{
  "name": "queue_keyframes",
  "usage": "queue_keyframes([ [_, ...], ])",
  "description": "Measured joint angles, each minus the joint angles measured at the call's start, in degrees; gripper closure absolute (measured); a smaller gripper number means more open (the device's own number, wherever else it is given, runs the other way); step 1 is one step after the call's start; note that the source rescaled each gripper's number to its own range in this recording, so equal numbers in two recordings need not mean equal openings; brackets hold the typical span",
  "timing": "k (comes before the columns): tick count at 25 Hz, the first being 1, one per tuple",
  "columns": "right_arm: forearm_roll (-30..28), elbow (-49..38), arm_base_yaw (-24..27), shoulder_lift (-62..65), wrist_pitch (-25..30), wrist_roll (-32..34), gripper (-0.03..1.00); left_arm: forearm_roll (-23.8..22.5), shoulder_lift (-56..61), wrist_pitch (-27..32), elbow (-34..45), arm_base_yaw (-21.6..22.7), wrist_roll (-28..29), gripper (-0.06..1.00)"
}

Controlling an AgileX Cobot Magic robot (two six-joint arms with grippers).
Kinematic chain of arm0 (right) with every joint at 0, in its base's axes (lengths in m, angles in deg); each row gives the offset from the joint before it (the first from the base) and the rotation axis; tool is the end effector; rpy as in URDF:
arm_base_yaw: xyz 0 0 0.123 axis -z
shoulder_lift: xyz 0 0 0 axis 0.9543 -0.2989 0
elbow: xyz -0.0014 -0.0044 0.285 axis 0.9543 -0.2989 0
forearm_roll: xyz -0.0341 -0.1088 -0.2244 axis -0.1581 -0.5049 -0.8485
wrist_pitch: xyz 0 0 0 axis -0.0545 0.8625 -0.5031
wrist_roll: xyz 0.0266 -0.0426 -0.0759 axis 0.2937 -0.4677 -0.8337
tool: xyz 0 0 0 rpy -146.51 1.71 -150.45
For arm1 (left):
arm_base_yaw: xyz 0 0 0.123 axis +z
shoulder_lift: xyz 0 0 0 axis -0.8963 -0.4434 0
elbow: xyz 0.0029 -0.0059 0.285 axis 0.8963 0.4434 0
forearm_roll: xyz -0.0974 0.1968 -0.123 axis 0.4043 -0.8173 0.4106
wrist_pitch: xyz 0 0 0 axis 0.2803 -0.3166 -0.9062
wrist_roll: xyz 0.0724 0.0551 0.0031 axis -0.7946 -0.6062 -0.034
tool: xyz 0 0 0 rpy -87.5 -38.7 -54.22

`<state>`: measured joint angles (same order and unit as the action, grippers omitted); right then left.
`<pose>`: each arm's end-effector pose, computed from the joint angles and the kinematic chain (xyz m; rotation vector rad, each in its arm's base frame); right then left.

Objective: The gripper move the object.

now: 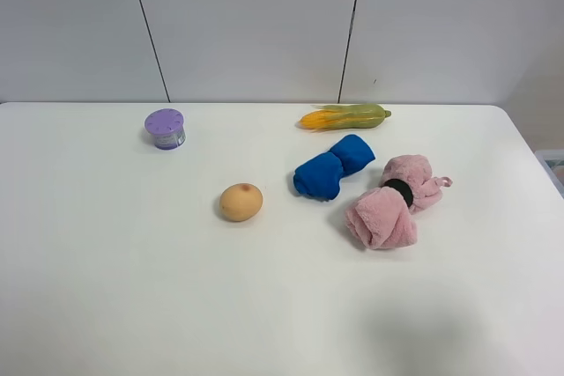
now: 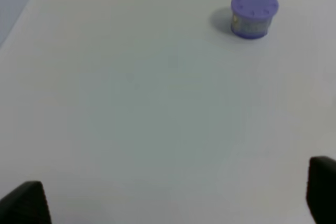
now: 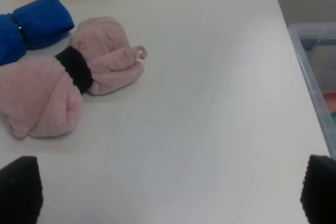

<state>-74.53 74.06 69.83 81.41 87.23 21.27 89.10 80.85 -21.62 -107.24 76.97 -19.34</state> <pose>-0.0048 -0.0038 0.2758 -0.0475 2.0492 -0.0238 0.0025 -0.0071 0.2866 -0.1358 2.0320 0.0924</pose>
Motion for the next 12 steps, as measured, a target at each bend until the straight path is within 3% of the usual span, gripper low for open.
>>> queue_keyframes([
  [12, 0.0, 0.0, 0.0, 0.0, 0.0, 0.0, -0.03, 0.1, 3.0, 1.1, 0.7, -0.5, -0.1, -0.05],
])
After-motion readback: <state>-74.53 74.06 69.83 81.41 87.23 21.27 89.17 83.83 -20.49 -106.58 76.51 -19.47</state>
